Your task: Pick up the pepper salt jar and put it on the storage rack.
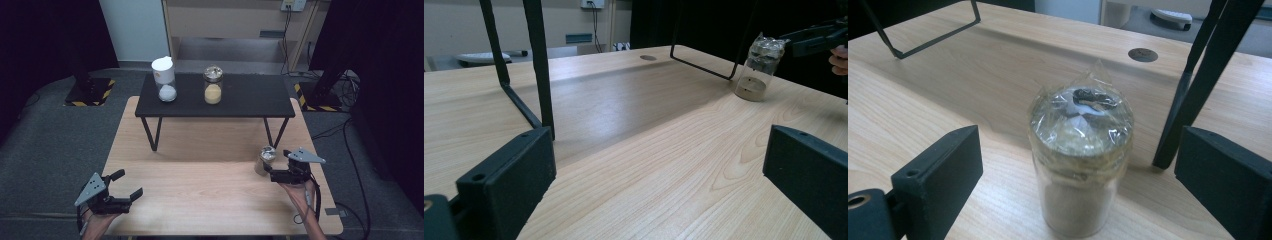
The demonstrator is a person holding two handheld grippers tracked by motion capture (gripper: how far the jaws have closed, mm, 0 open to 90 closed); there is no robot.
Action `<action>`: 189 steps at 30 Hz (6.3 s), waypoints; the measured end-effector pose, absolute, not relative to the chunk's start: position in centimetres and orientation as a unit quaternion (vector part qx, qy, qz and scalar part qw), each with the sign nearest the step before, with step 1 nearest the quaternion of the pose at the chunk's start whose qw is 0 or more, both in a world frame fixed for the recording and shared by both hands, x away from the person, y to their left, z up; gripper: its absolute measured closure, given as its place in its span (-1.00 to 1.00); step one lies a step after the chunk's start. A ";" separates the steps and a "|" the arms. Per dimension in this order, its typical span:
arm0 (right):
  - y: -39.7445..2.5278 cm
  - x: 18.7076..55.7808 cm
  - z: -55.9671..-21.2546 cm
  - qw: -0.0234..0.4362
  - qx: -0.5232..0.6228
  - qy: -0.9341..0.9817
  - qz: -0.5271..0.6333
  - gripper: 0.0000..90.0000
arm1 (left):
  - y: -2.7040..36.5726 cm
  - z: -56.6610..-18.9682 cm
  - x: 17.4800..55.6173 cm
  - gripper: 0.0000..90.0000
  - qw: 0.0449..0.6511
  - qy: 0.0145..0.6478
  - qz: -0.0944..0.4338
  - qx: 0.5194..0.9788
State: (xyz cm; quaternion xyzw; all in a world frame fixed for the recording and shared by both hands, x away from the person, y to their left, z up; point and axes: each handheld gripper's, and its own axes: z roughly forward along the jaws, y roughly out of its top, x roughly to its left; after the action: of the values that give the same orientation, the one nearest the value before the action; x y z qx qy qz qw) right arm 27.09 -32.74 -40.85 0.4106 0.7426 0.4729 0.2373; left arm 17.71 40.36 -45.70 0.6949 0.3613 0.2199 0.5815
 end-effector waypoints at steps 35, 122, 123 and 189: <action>-31.3 30.2 -41.9 0.236 0.395 0.757 0.464 -0.22 | 40.4 -45.7 17.7 -1.00 0.582 0.364 0.219 0.693; -31.0 36.9 -20.0 0.133 0.204 0.839 0.487 -0.22 | 40.5 -45.8 17.9 -1.00 0.583 0.364 0.216 0.693; -30.9 36.9 -19.8 0.135 0.205 0.839 0.486 -0.22 | 40.5 -45.8 17.9 -1.00 0.583 0.364 0.216 0.693; -25.3 43.1 -19.5 0.253 0.388 0.764 0.450 -0.22 | 40.9 -45.8 17.7 -1.00 0.583 0.367 0.221 0.691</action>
State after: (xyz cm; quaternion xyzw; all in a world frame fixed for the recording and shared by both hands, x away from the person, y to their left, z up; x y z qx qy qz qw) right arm 43.15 -25.25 -19.54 0.3877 0.7638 0.4500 0.2526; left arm 17.67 40.88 -45.81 0.6906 0.3669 0.2209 0.5828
